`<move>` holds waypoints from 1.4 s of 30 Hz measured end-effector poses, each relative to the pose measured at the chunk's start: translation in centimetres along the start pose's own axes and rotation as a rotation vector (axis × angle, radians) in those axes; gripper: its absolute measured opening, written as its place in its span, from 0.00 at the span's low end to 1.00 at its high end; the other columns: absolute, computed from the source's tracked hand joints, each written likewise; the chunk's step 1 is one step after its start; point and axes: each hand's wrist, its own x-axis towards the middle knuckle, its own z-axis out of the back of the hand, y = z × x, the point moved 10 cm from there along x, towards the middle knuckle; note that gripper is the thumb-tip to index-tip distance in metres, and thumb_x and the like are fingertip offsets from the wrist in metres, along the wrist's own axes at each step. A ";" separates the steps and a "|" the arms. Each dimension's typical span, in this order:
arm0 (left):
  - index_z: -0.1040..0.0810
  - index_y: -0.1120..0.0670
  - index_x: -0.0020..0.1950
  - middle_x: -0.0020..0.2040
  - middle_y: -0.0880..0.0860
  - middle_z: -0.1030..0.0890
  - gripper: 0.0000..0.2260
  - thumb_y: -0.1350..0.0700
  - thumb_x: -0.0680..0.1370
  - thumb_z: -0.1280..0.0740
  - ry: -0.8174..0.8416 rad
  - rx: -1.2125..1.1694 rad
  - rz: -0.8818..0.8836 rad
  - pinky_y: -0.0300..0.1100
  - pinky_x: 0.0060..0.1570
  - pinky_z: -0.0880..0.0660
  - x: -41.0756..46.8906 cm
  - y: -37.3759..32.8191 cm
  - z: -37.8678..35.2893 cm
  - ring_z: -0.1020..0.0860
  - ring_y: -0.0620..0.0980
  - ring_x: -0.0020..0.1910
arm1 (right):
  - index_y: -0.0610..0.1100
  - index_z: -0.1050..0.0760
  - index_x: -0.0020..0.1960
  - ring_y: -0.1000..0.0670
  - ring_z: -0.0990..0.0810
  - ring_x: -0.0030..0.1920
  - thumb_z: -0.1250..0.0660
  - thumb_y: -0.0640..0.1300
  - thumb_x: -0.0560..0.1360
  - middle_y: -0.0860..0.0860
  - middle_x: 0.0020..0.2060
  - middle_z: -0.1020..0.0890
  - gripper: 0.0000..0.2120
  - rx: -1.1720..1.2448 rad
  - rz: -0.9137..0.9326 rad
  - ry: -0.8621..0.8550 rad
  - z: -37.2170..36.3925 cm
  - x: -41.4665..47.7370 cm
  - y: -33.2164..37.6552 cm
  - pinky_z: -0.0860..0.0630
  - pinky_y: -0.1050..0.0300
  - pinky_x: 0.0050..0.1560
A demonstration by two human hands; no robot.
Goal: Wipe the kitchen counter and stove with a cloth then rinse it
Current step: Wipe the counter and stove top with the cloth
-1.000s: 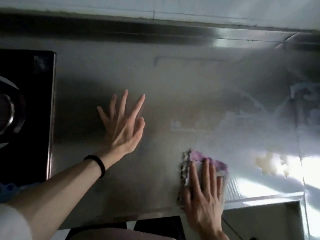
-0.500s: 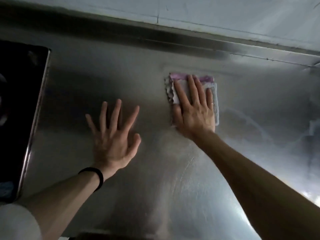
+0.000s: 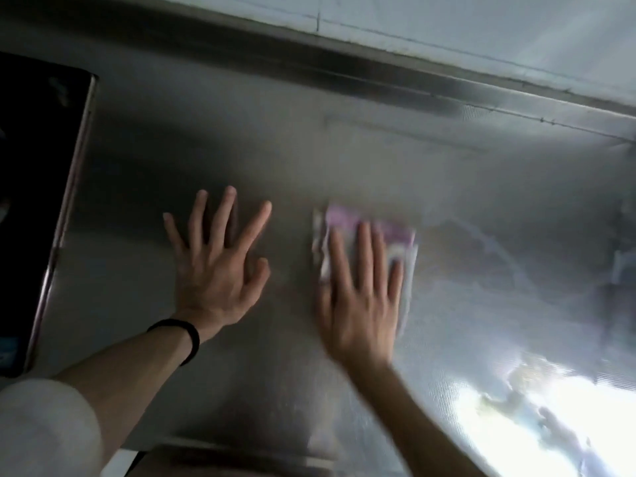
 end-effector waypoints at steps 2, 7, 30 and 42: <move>0.45 0.37 0.84 0.86 0.54 0.48 0.37 0.41 0.75 0.39 -0.016 0.009 -0.004 0.79 0.74 0.53 -0.1 0.0 -0.1 0.48 0.67 0.83 | 0.57 0.46 0.84 0.45 0.49 0.84 0.44 0.59 0.82 0.47 0.85 0.48 0.32 -0.010 0.022 0.067 -1.7 -8.8 0.4 0.44 0.34 0.78; 0.45 0.37 0.84 0.86 0.54 0.48 0.37 0.40 0.75 0.40 -0.013 0.027 0.002 0.79 0.74 0.52 0.0 0.0 0.0 0.48 0.67 0.83 | 0.60 0.39 0.82 0.47 0.46 0.84 0.36 0.59 0.75 0.48 0.84 0.44 0.36 -0.020 0.141 0.123 -2.3 -11.4 0.0 0.48 0.39 0.80; 0.42 0.38 0.84 0.85 0.56 0.45 0.35 0.41 0.76 0.42 -0.034 -0.019 0.016 0.78 0.75 0.52 -0.2 -0.3 0.8 0.46 0.67 0.82 | 0.57 0.48 0.84 0.45 0.51 0.85 0.48 0.58 0.84 0.48 0.85 0.49 0.29 -0.027 -0.072 0.021 0.3 -6.7 -4.9 0.47 0.34 0.80; 0.39 0.48 0.84 0.83 0.62 0.43 0.36 0.44 0.75 0.40 0.044 -0.033 0.069 0.79 0.75 0.51 -0.4 -2.3 1.0 0.47 0.72 0.81 | 0.59 0.44 0.83 0.48 0.46 0.84 0.36 0.57 0.76 0.49 0.84 0.44 0.37 0.006 -0.038 0.073 -1.1 -15.7 -5.0 0.51 0.42 0.82</move>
